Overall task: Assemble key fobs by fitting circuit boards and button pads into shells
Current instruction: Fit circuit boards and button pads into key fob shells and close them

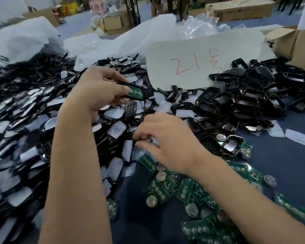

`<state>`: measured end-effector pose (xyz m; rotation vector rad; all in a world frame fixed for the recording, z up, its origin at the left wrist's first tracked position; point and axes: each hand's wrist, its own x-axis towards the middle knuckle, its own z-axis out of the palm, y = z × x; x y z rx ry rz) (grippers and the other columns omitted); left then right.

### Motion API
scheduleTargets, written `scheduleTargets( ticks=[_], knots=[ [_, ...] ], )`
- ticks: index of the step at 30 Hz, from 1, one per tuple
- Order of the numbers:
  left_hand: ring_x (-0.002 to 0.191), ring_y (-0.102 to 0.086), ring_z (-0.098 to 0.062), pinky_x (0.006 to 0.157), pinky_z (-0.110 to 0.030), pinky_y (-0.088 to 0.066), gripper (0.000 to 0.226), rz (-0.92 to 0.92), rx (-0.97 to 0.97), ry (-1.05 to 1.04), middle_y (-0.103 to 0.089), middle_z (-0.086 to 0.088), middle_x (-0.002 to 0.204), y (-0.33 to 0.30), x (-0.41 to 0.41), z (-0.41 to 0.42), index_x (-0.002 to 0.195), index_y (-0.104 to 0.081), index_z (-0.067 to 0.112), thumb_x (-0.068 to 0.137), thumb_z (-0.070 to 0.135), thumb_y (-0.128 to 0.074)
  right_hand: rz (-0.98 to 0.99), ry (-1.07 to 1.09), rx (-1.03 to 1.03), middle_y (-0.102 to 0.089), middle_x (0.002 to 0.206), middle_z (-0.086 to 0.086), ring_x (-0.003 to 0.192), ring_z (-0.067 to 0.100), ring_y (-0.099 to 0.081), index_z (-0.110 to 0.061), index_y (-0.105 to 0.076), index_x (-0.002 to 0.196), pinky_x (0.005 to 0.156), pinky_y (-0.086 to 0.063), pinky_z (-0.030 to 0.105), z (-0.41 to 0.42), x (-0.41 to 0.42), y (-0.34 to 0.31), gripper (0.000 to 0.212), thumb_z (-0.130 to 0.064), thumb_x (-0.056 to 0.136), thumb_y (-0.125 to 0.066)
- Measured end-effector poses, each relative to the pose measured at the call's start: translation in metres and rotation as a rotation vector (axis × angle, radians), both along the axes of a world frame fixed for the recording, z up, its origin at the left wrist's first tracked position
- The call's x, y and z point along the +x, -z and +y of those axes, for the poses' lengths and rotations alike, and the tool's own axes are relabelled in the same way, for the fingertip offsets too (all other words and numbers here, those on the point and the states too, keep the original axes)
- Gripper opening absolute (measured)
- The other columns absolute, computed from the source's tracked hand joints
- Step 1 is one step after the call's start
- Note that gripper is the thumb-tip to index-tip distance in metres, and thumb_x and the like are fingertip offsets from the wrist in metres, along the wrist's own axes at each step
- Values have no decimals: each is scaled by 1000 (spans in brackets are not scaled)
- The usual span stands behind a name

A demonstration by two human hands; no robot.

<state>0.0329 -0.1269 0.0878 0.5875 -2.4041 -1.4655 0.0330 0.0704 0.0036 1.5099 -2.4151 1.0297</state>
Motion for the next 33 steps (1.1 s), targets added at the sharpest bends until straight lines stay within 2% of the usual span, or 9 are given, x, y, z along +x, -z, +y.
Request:
scheduleTargets(
  ticks=[4,9,14,18,20,24,27,30,33],
  knots=[
    [54,-69,-18,55,-19,-56,13,-84,-32,-12,-67,-19,93,15,15,-14,88,-72,7,89,-6,-74,38,-260,147,-61,111,2,109,21,-48,-17,-76,115,86,-45,35,-27,36,7,22,-28,97,-70],
    [59,-70,-20,56,-19,-57,10,-100,-8,32,-68,-16,90,24,14,-12,90,-72,7,90,-3,-74,104,-337,328,-49,129,-2,119,19,-41,-31,-69,132,83,-50,36,-37,56,13,41,-50,97,-63],
    [58,-69,-17,56,-19,-56,10,-48,-11,45,-70,-18,91,18,7,-7,98,-71,1,90,-4,-74,164,-319,332,-50,121,-3,114,19,-41,-31,-74,125,75,-56,40,-35,56,14,27,-35,101,-62],
    [58,-70,-17,55,-19,-56,10,-3,-6,38,-71,-16,85,14,2,-5,96,-72,3,89,-4,-73,94,-299,303,-55,127,-5,119,15,-43,-23,-77,119,88,-52,41,-30,42,11,26,-35,103,-60],
    [56,-70,-17,55,-19,-55,11,22,6,32,-70,-14,82,12,0,-3,93,-73,6,89,-4,-73,-31,-281,259,-61,117,-3,113,15,-50,-19,-79,115,91,-48,36,-20,29,3,22,-30,102,-64],
    [53,-68,-15,53,-19,-54,15,49,32,56,-69,-9,75,12,-6,9,87,-74,9,88,-6,-72,-375,-163,127,-69,80,-9,75,15,-63,-22,-81,92,66,-51,32,19,-12,-16,10,-24,97,-73],
    [53,-64,-17,55,-21,-55,18,42,51,104,-67,-1,67,16,-15,29,85,-78,13,89,-4,-72,-469,20,-74,-72,74,-7,64,15,-61,-24,-82,86,58,-44,25,68,-54,-22,9,-28,93,-77],
    [56,-59,-16,56,-19,-53,16,-31,21,239,-70,0,81,26,-29,61,93,-82,20,94,8,-71,-654,195,-366,-59,66,5,58,20,-42,-19,-83,85,48,-29,24,119,-81,-20,8,-24,88,-77],
    [55,-61,-11,55,-16,-50,7,-87,20,397,-71,1,73,40,-43,104,97,-79,20,92,15,-77,-792,441,-550,-56,68,8,63,16,-48,-14,-82,75,45,-30,20,150,-96,-8,19,-11,93,-75]
  ],
)
